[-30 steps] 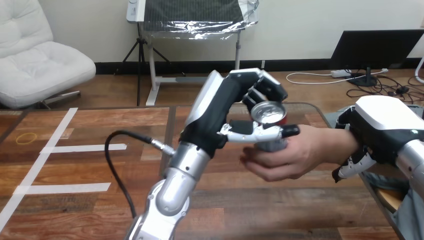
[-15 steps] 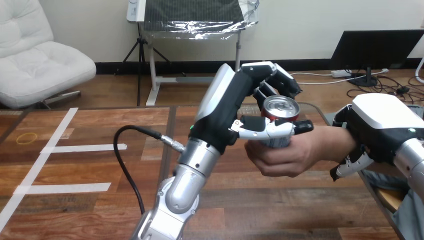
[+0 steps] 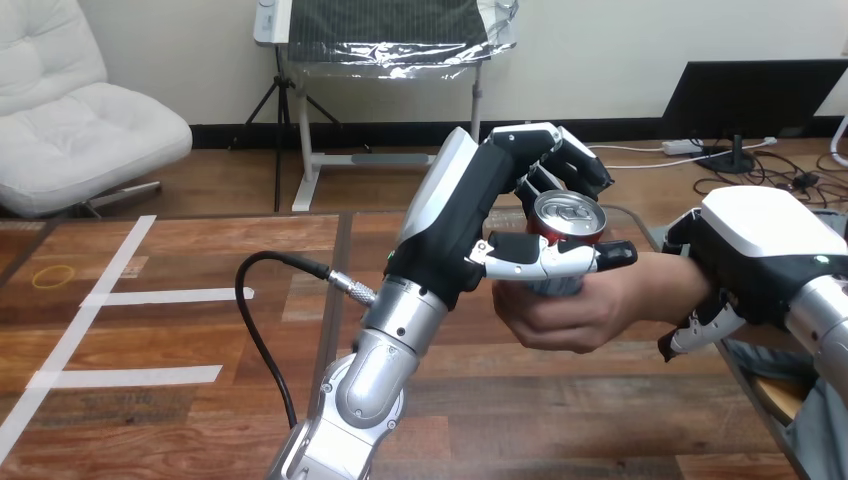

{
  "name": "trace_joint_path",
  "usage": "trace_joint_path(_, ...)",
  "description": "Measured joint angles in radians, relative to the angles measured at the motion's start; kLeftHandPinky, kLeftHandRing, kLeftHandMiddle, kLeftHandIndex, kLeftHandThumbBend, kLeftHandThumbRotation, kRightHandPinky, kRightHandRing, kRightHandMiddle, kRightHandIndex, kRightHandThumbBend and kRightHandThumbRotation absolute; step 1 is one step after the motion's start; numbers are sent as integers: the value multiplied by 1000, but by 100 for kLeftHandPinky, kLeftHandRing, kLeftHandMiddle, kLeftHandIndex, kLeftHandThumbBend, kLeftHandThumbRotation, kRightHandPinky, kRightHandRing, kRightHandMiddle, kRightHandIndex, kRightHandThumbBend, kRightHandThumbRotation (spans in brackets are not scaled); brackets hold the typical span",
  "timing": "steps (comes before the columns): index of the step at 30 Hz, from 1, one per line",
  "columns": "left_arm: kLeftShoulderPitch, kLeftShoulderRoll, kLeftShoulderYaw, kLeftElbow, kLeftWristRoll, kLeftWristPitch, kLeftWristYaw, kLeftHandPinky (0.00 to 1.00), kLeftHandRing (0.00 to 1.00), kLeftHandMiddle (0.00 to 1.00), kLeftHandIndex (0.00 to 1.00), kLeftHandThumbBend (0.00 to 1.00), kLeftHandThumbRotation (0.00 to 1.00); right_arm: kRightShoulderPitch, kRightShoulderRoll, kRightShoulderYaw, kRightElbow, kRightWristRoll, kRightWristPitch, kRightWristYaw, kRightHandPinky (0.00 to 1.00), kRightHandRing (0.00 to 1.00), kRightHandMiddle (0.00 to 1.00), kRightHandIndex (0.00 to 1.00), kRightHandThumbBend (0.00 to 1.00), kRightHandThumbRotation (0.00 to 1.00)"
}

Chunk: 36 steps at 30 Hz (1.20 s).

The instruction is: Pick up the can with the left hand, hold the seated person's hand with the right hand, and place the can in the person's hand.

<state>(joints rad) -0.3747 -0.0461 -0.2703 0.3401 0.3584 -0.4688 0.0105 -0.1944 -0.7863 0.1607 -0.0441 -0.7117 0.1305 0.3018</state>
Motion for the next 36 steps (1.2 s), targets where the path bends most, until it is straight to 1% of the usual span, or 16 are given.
trace_joint_path(3,0,0,0,0,0,-1,-1,32,38,45,47,56,0,0,0,0,-2,0,2,1,24,32,41,50,78,0)
trace_joint_path(5,0,0,0,0,0,-2,-1,32,38,44,47,57,0,0,0,0,-3,0,2,1,30,39,47,53,78,0)
trace_joint_path(9,0,0,0,0,3,-6,1,32,38,44,47,57,0,0,0,0,-4,-1,2,1,38,48,55,57,78,0)
trace_joint_path(13,0,0,0,0,5,-7,1,32,38,45,47,58,0,0,0,0,-14,-7,9,10,47,58,64,64,80,0)
trace_joint_path(14,0,1,0,0,6,-7,1,32,38,45,48,59,0,0,0,0,-17,-10,12,14,51,62,68,67,81,0)
trace_joint_path(15,0,1,0,0,7,-7,1,32,38,45,48,59,0,0,0,0,-20,-13,14,17,53,63,69,68,81,0)
trace_joint_path(18,0,3,0,0,12,-7,0,35,42,48,51,60,0,0,0,0,-29,-19,16,20,59,69,74,72,84,0)
trace_joint_path(21,0,6,-2,-3,23,-4,-2,40,48,53,55,62,0,1,-1,0,-33,-28,13,20,64,74,77,75,86,0)
trace_joint_path(23,0,10,-4,-9,36,4,-4,46,55,60,61,64,4,1,-2,0,-33,-36,9,20,70,78,81,78,87,0)
trace_joint_path(28,0,20,-11,-39,62,36,-25,56,64,68,70,67,12,5,-4,0,-33,-46,8,24,76,84,85,82,87,0)
trace_joint_path(31,0,29,-16,-58,72,58,-40,60,69,73,75,69,18,9,-4,0,-33,-48,8,28,80,88,88,85,87,0)
trace_joint_path(36,0,44,-29,-74,90,84,-63,63,72,77,79,71,22,14,-4,-4,-37,-48,16,43,83,90,90,88,86,1)
